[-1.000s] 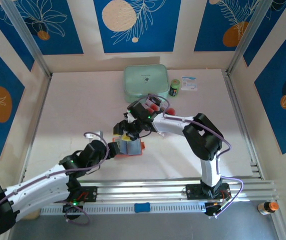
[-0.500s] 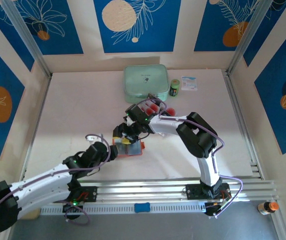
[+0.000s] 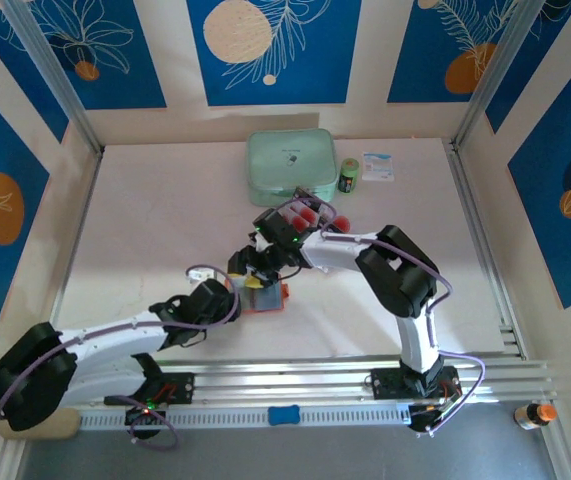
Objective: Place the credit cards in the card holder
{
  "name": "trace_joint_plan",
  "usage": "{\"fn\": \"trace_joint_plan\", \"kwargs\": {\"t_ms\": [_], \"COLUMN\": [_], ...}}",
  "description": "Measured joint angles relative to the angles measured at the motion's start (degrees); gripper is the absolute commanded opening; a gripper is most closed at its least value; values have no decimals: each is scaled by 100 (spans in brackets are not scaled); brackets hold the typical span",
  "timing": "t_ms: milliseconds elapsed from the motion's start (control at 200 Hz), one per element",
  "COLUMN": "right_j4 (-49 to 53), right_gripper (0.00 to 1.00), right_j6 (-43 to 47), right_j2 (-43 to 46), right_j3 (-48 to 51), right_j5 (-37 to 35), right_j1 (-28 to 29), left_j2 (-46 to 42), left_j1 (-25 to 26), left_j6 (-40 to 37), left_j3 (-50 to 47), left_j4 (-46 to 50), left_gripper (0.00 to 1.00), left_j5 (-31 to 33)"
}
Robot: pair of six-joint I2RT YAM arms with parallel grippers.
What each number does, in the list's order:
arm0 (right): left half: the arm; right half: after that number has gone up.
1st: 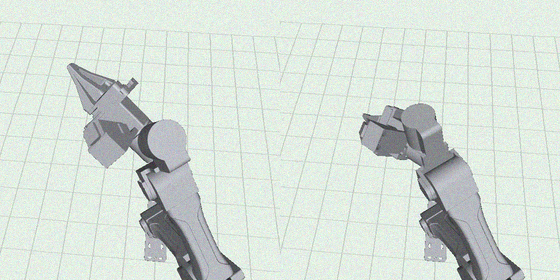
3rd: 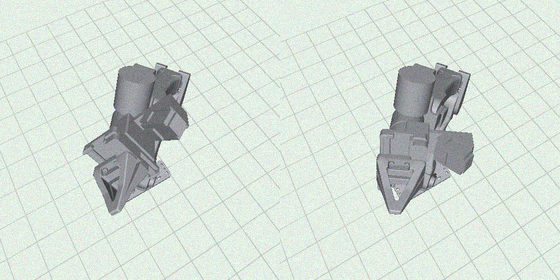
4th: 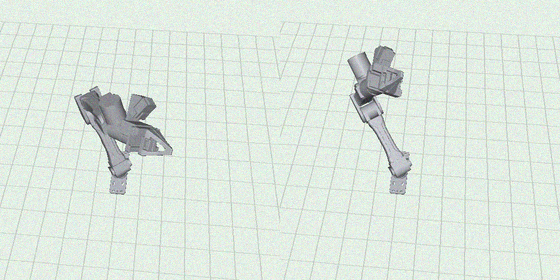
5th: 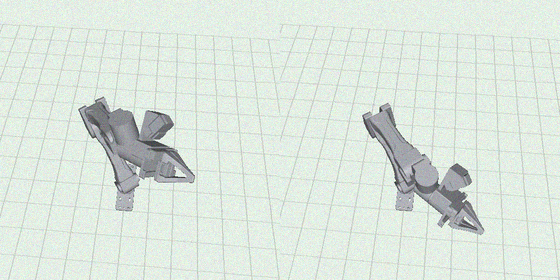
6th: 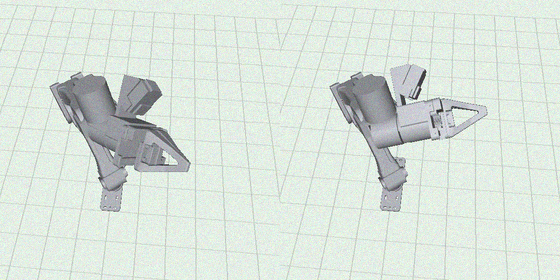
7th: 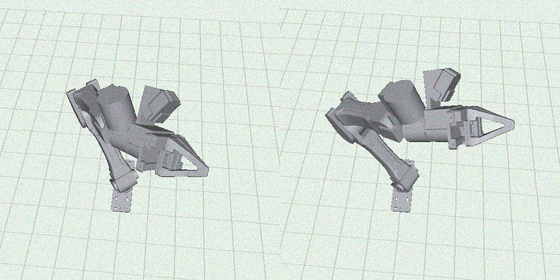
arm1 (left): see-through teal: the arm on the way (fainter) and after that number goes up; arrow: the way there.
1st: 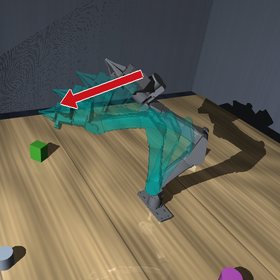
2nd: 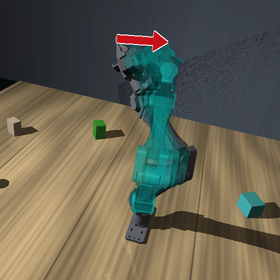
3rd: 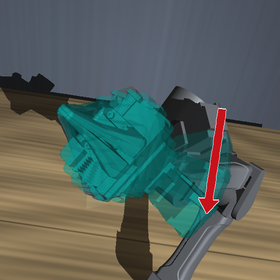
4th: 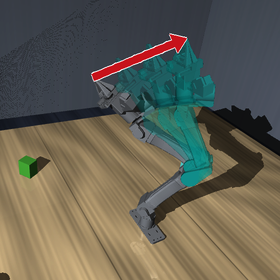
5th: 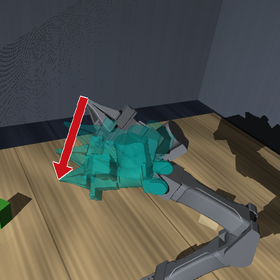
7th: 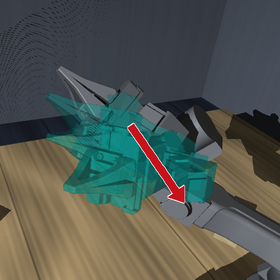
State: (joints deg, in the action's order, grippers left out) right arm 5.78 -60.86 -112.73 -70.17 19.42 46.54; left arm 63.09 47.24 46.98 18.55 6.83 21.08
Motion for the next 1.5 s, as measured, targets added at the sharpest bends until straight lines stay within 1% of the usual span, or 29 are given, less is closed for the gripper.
{"fn": "trace_joint_plan", "kwargs": {"t_ms": [165, 260, 360, 520, 695, 780, 870, 940, 990, 1075, 1170, 1345, 1500], "right_j4": [476, 951, 1462, 2096, 2339, 2347, 2363, 2391, 2385, 2380, 2380, 2369, 2385], "right_gripper": [59, 59, 59, 59, 55, 49, 34, 20, 14, 5, 3, 2, 2], "right_j6": [426, 813, 1176, 1596, 1836, 1923, 1969, 2022, 2068, 2059, 2076, 2085, 2085], "right_j2": [761, 1235, 1547, 1600, 1390, 1217, 1058, 1016, 1016, 1016, 1019, 1137, 1355], "right_j3": [289, 385, 485, 671, 699, 691, 693, 693, 693, 697, 704, 804, 879], "right_j5": [-343, -828, -1384, -2059, -2341, -2402, -2441, -2474, -2492, -2507, -2524, -2529, -2551], "right_j1": [-144, -179, -175, -155, -116, -114, -114, -114, -114, -114, -118, -125, -168], "left_j2": [79, 79, 72, 57, 46, 46, 46, 37, 9, -72, -153, -162, 223], "left_j1": [0, 0, 0, 0, 0, 0, 0, 0, 0, 0, 0, 0, 0], "left_j6": [0, 4, 7, 7, 7, 7, 7, 7, 4, 2, -37, -103, -210], "left_j3": [37, 50, 55, 63, 85, 98, 133, 186, 219, 293, 404, 664, 890], "left_j4": [2, 7, 9, 22, 50, 57, 79, 96, 107, 136, 155, 153, 94], "left_gripper": [90, 90, 90, 90, 90, 90, 90, 90, 90, 90, 90, 90, 90], "left_j5": [28, 26, 24, 15, -7, -44, -79, -114, -122, -153, -155, -223, -369]}}
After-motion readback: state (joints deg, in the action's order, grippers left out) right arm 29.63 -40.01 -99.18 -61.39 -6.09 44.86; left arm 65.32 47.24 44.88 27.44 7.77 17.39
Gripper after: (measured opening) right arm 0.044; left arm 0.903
